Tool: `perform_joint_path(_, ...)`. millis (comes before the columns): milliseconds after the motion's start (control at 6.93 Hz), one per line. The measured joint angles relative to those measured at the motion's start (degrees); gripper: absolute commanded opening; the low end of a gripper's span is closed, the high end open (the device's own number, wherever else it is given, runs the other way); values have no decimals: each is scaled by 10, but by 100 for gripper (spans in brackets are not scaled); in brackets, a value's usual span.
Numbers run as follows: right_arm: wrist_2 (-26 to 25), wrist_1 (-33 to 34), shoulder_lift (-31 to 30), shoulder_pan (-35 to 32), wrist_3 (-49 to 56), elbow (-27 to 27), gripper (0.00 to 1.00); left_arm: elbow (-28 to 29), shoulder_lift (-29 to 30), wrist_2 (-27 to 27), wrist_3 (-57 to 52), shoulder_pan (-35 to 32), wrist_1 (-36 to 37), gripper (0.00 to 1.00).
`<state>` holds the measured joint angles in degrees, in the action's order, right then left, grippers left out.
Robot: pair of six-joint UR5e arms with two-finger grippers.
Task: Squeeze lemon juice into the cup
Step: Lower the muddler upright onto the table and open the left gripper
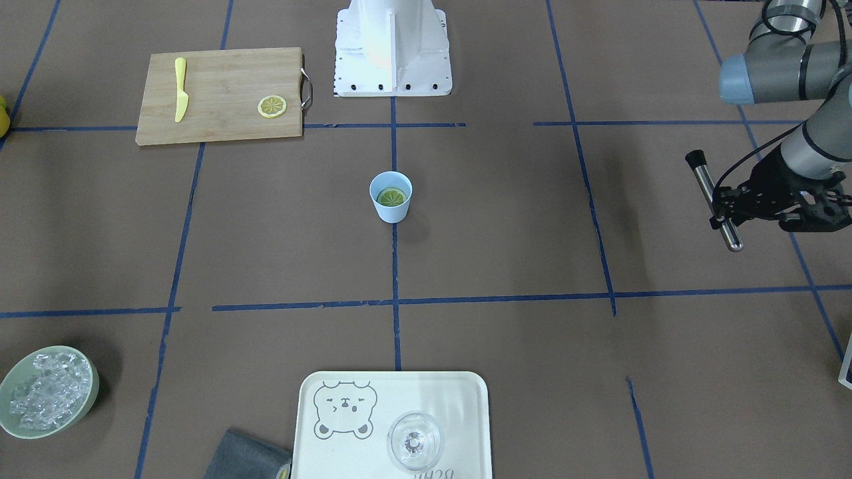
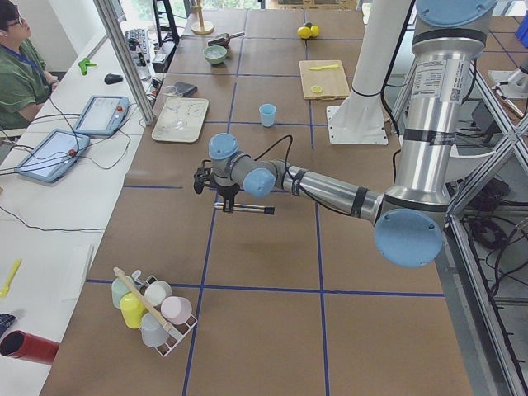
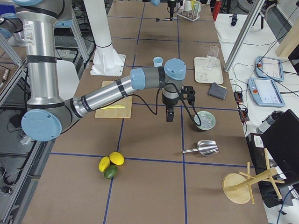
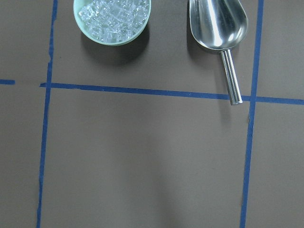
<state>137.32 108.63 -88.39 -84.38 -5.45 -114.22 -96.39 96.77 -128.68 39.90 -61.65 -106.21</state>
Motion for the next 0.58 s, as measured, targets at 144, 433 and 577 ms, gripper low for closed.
perform_joint_path(144,0,0,0,0,0,0,100,20,21,15,33,32,1,0)
perform_joint_path(433,0,0,0,0,0,0,100,45,55,46,110,103,0,0)
perform_joint_path(577,0,0,0,0,0,0,100,49,60,52,124,117,0,0)
